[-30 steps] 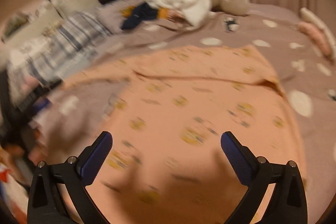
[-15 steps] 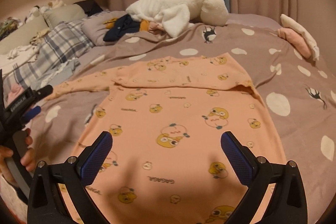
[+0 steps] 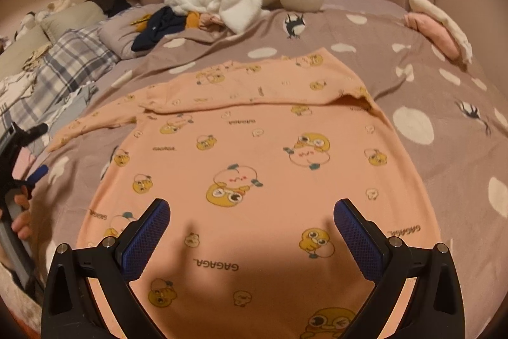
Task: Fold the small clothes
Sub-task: 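Grasp the other sleeve cuff of the romper with the left gripper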
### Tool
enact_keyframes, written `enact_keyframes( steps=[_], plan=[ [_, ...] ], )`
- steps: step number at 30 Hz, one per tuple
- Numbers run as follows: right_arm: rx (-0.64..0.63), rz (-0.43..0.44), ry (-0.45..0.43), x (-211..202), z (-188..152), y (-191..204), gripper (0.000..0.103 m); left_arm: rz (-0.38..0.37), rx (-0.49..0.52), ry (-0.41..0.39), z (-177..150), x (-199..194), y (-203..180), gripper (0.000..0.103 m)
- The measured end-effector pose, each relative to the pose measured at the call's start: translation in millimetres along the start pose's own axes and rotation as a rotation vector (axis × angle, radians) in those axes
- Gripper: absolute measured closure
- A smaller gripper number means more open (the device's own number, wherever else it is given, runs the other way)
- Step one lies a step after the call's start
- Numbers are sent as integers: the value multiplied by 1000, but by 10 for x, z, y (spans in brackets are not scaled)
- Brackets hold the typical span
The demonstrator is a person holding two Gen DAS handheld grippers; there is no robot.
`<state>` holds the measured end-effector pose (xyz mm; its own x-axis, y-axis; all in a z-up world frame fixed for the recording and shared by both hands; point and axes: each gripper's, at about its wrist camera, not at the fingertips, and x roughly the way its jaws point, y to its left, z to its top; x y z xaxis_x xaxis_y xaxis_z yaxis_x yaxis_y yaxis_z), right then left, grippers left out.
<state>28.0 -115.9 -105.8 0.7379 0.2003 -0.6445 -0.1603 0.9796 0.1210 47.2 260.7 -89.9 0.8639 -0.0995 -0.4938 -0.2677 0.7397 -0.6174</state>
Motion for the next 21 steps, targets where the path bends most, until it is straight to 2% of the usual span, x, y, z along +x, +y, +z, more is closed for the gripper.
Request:
enact_keyframes(
  steps=[3, 7, 10, 15, 18, 21],
  plan=[
    [-7, -6, 5, -2, 10, 9, 1, -9, -28, -6, 84, 15, 114, 0],
    [-1, 2, -10, -4, 38, 29, 1, -55, -102, 32, 246, 174, 400, 0],
    [-20, 17, 4, 51, 40, 56, 1, -21, -137, 47, 426, 342, 580, 1],
    [-44, -38, 32, 186, 7, 6, 1, 20, -151, 44, 752, 541, 723, 3],
    [-13, -30, 62, 266, 13, -80, 1, 97, -153, 38, 858, 636, 763, 14],
    [18, -11, 81, 316, 16, -155, 1, 141, -212, 20, 943, 646, 805, 30]
  ],
)
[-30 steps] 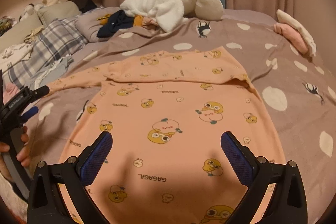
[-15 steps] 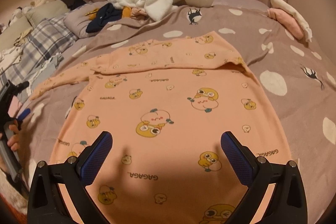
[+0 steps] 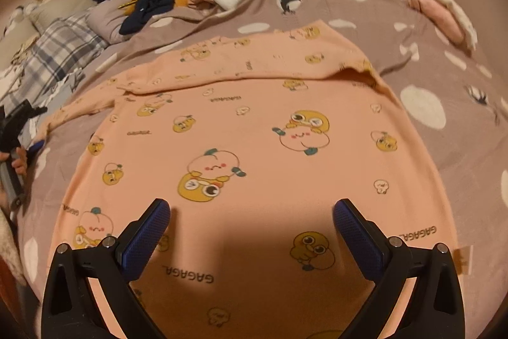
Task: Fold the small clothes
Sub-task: 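Grasp the other sleeve cuff of the romper with the left gripper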
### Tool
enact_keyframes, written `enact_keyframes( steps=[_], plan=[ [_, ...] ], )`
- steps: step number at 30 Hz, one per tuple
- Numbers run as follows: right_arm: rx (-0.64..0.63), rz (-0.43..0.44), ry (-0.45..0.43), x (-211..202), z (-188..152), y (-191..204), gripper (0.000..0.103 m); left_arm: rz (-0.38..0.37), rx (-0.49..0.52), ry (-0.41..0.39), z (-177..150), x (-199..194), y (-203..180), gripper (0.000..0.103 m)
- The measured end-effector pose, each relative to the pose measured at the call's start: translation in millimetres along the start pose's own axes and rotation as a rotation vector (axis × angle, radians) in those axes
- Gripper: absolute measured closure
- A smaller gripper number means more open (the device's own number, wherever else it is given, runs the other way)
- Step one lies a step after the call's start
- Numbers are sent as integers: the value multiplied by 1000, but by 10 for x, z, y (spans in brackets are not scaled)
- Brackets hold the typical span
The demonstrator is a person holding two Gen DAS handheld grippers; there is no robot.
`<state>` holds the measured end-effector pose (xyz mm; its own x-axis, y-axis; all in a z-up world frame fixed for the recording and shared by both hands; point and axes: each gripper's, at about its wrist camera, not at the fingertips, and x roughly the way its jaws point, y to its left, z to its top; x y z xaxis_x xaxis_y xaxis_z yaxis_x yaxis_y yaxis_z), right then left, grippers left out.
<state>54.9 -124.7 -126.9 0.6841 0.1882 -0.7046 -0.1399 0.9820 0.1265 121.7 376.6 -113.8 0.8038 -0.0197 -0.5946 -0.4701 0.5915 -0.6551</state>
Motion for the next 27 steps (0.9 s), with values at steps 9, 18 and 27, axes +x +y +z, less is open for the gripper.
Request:
enact_keyframes(
  steps=[9, 18, 27],
  plan=[
    [-27, -24, -6, 73, -34, 35, 1, 92, 114, -13, 22, -50, -175, 97],
    [-14, 4, -12, 85, -47, -9, 1, 195, 83, -34, 46, -156, -40, 96],
    [-32, -20, -8, 92, -59, 23, 1, 105, -87, -14, 122, -202, 293, 40]
  ],
)
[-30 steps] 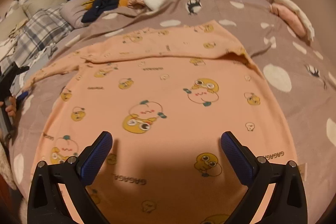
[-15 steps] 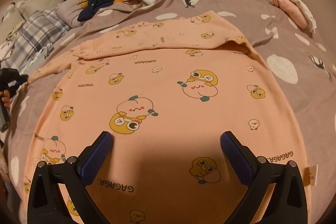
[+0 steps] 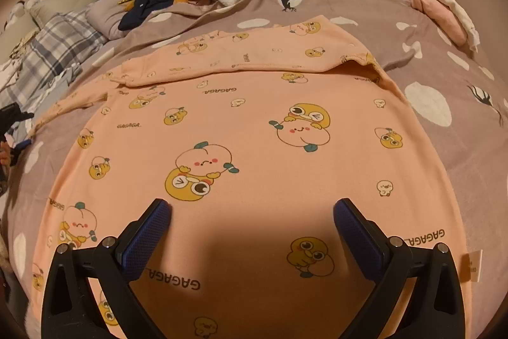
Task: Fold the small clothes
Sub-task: 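Grasp the other sleeve cuff of the romper with the left gripper, then fold the held sleeve across the romper body and release it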
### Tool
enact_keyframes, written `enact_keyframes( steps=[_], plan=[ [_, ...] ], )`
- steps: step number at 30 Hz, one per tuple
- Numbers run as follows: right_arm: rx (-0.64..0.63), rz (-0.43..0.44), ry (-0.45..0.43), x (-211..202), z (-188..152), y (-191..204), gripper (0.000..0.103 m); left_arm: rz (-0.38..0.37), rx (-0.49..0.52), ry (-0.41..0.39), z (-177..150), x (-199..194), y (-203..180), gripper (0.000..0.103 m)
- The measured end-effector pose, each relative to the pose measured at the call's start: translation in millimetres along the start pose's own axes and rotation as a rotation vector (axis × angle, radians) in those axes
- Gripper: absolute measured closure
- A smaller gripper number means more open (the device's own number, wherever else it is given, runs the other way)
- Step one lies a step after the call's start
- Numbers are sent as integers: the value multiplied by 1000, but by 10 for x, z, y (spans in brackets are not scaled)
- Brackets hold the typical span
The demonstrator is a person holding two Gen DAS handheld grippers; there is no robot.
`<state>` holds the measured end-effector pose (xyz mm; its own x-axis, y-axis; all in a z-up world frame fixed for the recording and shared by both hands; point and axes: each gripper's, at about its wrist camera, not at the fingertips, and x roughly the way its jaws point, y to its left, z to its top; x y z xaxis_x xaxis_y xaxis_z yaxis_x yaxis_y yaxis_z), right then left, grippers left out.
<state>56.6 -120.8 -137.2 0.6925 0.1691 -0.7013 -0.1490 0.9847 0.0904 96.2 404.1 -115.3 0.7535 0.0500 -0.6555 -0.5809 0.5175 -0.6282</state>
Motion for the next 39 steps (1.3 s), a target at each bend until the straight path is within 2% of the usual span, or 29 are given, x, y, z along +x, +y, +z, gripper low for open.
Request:
enact_keyframes(
  steps=[4, 9, 10, 11, 12, 13, 14, 19, 22, 25, 30, 32, 39],
  plan=[
    [-6, -9, 2, 16, -3, 21, 1, -10, 32, 2, -12, 57, -55, 40],
    [6, 8, -4, 18, -4, 5, 0, -77, -37, 6, 94, 184, -14, 43],
    [9, 14, -5, 18, -5, -1, 0, -84, -35, 5, 107, 193, -17, 51],
    [13, 20, -5, 23, -4, -7, 0, -80, -28, 11, 113, 224, -29, 67],
    [14, 21, -4, 27, -2, -6, 0, -57, -19, 30, 110, 274, -38, 76],
    [12, 19, -3, 33, -3, -2, 0, -37, -15, 33, 105, 296, -33, 96],
    [7, 13, 0, 44, -1, 12, 0, -10, -14, 27, 92, 307, -24, 96],
    [-1, 4, 1, 46, -6, 25, 0, -11, -37, 21, 92, 252, -67, 97],
    [18, 30, -9, 29, -9, -17, 0, 4, 18, -4, 67, 149, -272, 98],
    [32, 50, -23, 1, -10, -41, 0, -28, 55, -15, 17, 20, -514, 98],
    [-6, 59, -50, -110, -9, 0, 0, -38, 224, -40, -249, -245, -1179, 97],
    [-38, 38, -82, -208, -31, 11, 0, -50, 254, -54, -364, -318, -1358, 98],
    [-196, -87, -209, -638, -137, -25, 0, -110, 337, -24, -846, -375, -1971, 98]
  ],
)
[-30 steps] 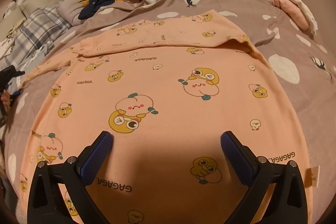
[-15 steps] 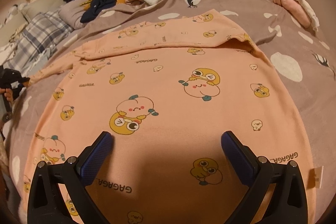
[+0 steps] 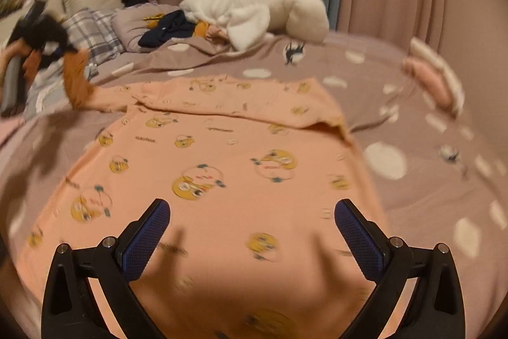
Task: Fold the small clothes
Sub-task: 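Fold the held sleeve across the romper body and release it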
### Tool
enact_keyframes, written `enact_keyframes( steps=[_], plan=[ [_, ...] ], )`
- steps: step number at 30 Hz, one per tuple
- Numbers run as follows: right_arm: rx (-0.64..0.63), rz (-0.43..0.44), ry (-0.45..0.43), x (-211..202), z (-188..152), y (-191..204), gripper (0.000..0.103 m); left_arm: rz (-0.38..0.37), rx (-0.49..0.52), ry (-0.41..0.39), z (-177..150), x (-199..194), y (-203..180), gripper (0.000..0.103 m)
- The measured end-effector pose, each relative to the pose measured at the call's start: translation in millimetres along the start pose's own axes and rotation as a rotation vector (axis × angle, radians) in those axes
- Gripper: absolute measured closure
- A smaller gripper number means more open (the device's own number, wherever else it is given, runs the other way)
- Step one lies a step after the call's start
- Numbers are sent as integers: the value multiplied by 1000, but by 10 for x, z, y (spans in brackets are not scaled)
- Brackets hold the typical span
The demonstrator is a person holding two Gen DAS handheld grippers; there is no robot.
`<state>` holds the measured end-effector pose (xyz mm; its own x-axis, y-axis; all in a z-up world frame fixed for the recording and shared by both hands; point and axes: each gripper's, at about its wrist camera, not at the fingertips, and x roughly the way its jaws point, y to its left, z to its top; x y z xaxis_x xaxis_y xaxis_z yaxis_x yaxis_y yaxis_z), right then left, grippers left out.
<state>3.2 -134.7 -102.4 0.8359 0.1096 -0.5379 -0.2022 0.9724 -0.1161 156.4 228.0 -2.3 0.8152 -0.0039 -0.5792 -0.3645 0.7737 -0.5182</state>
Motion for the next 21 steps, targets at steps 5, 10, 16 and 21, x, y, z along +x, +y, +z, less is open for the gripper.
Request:
enact_keyframes(
  steps=[5, 10, 16, 21],
  plan=[
    [1, -70, -40, -97, -75, -250, 0, -64, 67, 39, -332, 99, -670, 98],
    [87, -21, -49, -106, -42, -453, 0, -119, 138, 92, -746, 264, -1233, 98],
    [144, 5, -25, -71, -89, -651, 0, -177, 160, 171, -1194, 568, -1715, 98],
    [253, 21, -31, -79, -121, -925, 0, -197, 188, 215, -1519, 726, -2082, 98]
  ],
)
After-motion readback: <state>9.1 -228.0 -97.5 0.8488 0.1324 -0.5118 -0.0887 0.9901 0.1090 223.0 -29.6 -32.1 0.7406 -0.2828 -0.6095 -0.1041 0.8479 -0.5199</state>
